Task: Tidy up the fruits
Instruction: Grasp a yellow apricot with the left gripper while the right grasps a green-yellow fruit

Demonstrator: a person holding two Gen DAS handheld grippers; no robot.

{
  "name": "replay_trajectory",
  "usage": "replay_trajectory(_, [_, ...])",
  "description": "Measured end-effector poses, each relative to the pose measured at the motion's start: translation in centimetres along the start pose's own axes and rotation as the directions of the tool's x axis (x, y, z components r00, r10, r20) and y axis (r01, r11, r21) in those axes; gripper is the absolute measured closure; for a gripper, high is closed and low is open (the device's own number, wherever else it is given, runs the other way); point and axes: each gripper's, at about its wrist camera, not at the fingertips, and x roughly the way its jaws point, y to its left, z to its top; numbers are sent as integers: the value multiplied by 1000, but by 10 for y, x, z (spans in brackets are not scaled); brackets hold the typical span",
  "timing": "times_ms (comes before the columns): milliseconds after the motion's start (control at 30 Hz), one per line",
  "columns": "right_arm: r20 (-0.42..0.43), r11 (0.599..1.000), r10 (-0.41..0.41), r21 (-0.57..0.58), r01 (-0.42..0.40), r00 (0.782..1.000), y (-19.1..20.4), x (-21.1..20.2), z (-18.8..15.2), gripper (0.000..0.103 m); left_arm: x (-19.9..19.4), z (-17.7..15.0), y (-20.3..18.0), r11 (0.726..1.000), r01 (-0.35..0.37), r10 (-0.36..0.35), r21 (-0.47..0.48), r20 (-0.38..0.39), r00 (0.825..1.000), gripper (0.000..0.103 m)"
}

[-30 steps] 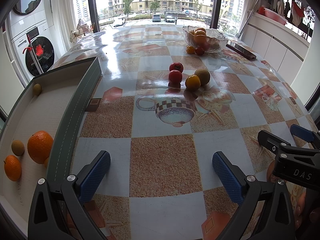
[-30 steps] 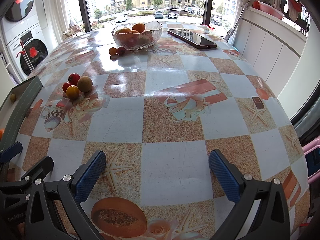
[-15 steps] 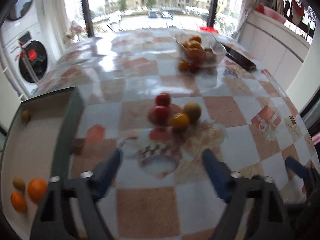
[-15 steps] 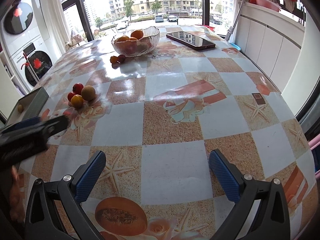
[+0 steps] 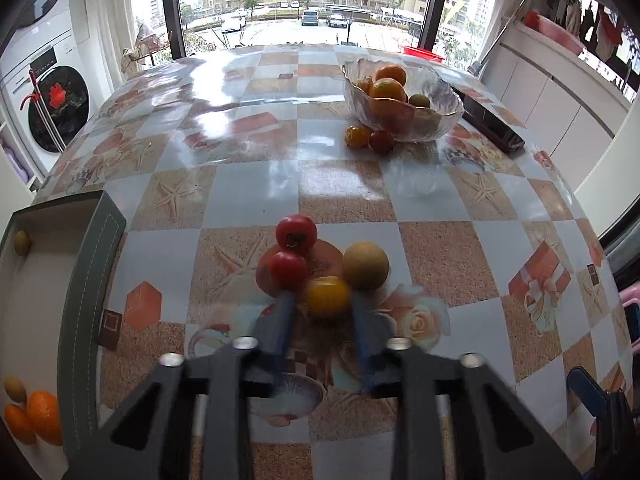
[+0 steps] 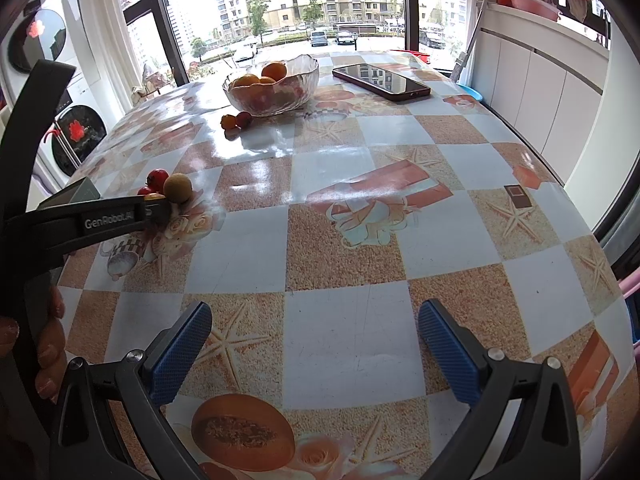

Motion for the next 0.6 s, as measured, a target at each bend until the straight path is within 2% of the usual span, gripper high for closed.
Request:
replay_trajectory(167, [-25, 998, -41, -39, 40, 999, 6, 5, 1, 0, -5, -6, 6, 1000, 2, -2, 0, 6, 1000, 80])
replay_trajectory(233, [-56, 993, -84, -92, 79, 995, 14, 9, 2, 0, -8, -11, 9, 1000, -3, 3, 6, 5, 1000, 80])
replay_trajectory(300, [-100, 993, -74, -100, 64, 992, 15, 11, 8, 0, -14, -19, 15, 1000, -13, 13, 9, 5, 1000, 80])
replay_trajectory(400, [-177, 996, -13, -89, -2, 984, 14, 18, 24, 0, -22, -35, 26, 1000, -14, 14, 5, 6, 1000, 80])
replay_trajectory(500, [-206, 995, 78, -47, -89, 976, 19, 28, 42, 0, -32, -50, 32, 1000, -27, 27, 9, 12, 1000, 80])
replay_trajectory(600, [-204, 990, 105, -68, -121, 973, 40, 44, 61, 2, -41, -63, 36, 1000, -20, 20, 3, 12, 1000, 80])
